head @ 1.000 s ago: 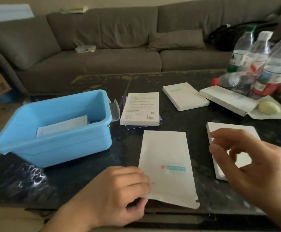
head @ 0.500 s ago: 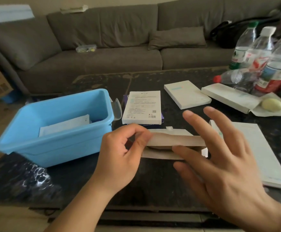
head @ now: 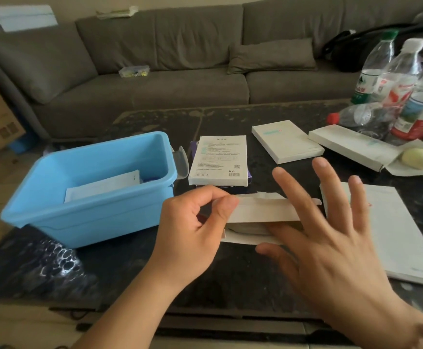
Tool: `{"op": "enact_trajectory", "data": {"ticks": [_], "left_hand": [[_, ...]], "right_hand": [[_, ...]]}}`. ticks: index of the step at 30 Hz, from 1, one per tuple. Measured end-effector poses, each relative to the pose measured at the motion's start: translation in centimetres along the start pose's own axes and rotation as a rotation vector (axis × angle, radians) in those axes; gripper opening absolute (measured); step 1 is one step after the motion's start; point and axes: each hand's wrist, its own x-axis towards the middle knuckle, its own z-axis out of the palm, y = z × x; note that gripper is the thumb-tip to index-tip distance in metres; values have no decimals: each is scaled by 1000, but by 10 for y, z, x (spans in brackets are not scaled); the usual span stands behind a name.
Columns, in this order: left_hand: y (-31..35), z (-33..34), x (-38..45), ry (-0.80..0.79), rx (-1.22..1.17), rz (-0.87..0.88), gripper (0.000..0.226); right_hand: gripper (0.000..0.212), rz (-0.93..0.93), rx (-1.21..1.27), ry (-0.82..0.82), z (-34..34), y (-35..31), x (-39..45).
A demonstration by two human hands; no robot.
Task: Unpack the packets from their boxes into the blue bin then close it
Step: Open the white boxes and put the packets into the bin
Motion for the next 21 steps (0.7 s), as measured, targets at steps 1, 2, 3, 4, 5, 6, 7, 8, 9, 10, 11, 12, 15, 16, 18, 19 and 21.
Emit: {"op": "enact_trajectory", "data": {"ticks": [1,2,3,4,5,6,7,8,9,10,11,12,15,16,18,19,21], "left_hand": [[-1,0,-1,-7,-6,-2,17],[-1,0,-1,-16,-10,-3,20],[-2,0,-2,-24,-9,-2,22],[-2,0,-3,-34,-7,-1,23],[-2,0,-3,-46,-9,-1,24],[-2,-1,-4,-59,-11,-1,24],[-2,-1,-5,-70,-9,0,24],[-3,-2,-6,-75,-5,-1,24],[-2,-3,-6,-78,-1,-10,23],[-2,-5,-7,-77,3,-25,21],[-1,-6,-7,-78,2,-41,19],[-1,-8,-8,-86,-7,-55,18],[-2,-14,-11,-178,-37,-69,18],[-4,-16,-12,-217,-10,-32,18],[-9,-19,-17,-306,81,123,17],[-11,-19,-20,-355,140,230,17],[-15,-18,-27,-459,284,379,20]], "right_hand": [[45,-19,16,20,0,0,-1],[41,-43,37,46,0,1,-1],[37,-72,57,74,0,1,-3],[34,-105,74,106,-1,1,-4],[32,-141,92,140,-2,1,-4],[31,-173,116,175,-3,1,-5],[31,-197,141,212,-5,1,-6],[32,-211,169,255,-9,0,-6],[34,-216,194,296,-13,0,-7],[35,-218,216,331,-18,-1,-9],[34,-220,238,352,-25,-2,-11],[30,-231,269,358,-32,-1,-12],[17,-277,384,271,-52,8,-18],[15,-256,438,236,-57,10,-19],[9,-112,573,242,-61,10,-21],[9,-13,635,286,-62,9,-20],[11,251,721,365,-62,8,-12]]}}
